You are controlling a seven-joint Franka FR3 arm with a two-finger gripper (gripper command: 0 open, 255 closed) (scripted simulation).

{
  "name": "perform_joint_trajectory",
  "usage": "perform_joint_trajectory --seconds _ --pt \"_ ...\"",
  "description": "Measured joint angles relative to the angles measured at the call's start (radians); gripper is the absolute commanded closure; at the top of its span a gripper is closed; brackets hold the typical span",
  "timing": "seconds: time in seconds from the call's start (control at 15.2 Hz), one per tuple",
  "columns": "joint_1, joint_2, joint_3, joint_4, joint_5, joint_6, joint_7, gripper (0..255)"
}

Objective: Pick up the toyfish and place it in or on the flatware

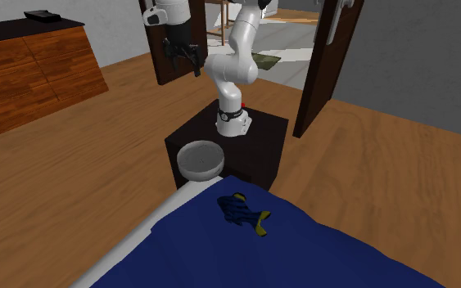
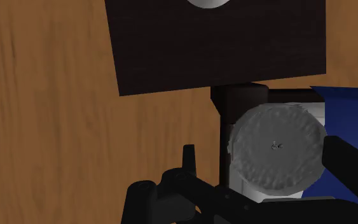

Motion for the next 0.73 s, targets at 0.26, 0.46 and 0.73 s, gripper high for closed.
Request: perform_joint_trajectory --seconds 0.26,0.46,0.73 --pt "0.014 0.033 0.025 -0.023 0.031 0.056 0.033 0" --pt "0.032 0.105 0.058 -0.034 0.068 0.142 0.074 0" --pt "0.052 0.206 0.093 -0.027 0.108 0.242 0.116 0"
